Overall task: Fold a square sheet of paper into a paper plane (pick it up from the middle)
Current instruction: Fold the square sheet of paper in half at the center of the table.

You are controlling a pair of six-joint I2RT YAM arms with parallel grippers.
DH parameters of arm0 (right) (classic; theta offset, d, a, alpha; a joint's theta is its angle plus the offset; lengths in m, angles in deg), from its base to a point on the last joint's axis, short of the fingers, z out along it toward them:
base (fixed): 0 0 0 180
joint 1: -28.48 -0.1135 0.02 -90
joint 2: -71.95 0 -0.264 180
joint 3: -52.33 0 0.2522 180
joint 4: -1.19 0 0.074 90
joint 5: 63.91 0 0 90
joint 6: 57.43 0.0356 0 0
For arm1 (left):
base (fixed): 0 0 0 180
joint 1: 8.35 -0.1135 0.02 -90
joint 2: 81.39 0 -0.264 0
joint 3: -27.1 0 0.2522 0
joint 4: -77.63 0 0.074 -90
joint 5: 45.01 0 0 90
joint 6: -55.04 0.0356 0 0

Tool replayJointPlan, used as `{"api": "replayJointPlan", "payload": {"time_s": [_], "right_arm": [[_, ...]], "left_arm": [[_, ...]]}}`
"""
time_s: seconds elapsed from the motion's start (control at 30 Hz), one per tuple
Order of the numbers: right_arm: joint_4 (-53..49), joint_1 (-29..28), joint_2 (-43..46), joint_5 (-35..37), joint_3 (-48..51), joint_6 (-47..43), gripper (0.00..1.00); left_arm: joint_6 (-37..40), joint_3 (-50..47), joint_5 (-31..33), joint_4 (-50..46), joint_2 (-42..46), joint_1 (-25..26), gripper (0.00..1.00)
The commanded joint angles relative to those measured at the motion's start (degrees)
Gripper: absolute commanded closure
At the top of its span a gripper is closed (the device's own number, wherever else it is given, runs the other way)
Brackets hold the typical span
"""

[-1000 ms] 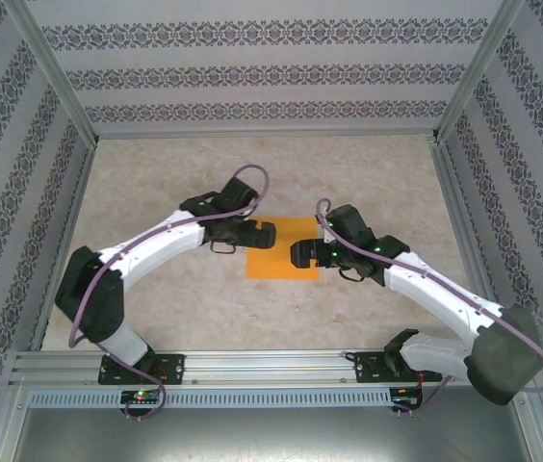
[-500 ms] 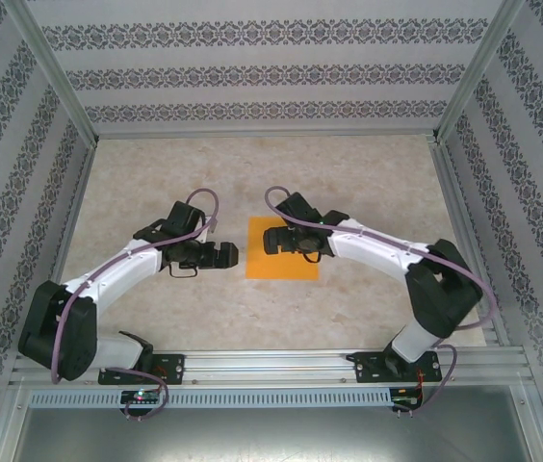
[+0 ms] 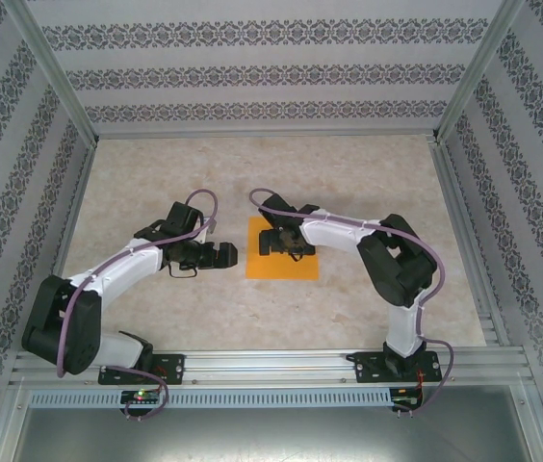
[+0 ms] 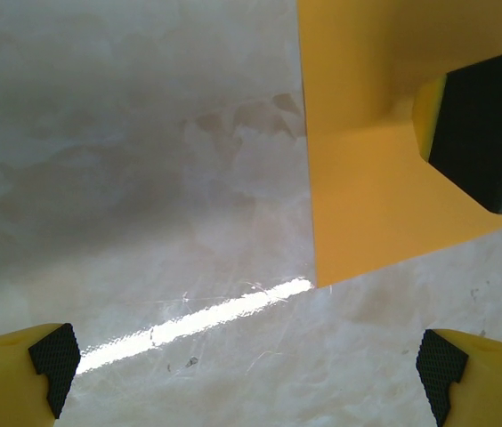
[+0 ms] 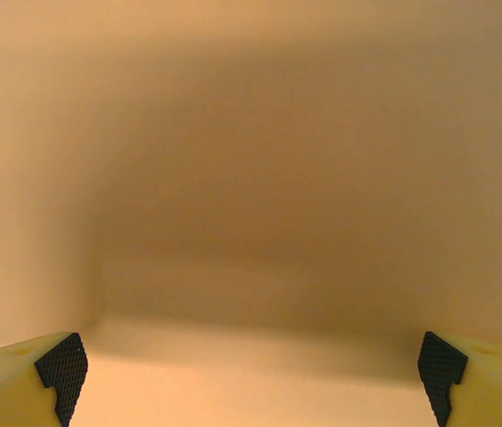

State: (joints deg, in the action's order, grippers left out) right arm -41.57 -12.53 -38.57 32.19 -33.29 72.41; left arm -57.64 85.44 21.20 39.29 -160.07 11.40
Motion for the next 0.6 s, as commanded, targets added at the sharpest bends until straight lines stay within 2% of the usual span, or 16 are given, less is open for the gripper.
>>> {"api": "replayJointPlan", "payload": {"time_s": [0.0, 0.57], "right_arm": [[-1.7, -0.09, -1.1, 2.94, -2.32, 2.62, 0.03], [-3.91, -0.76, -7.56, 5.01, -6.94, 4.59, 0.06]], "left_arm": [[1.01, 0.61, -0.8, 1.31, -0.51, -0.57, 0.0], [0.79, 0.46, -1.51, 1.72, -2.4, -0.63, 0.0]]}}
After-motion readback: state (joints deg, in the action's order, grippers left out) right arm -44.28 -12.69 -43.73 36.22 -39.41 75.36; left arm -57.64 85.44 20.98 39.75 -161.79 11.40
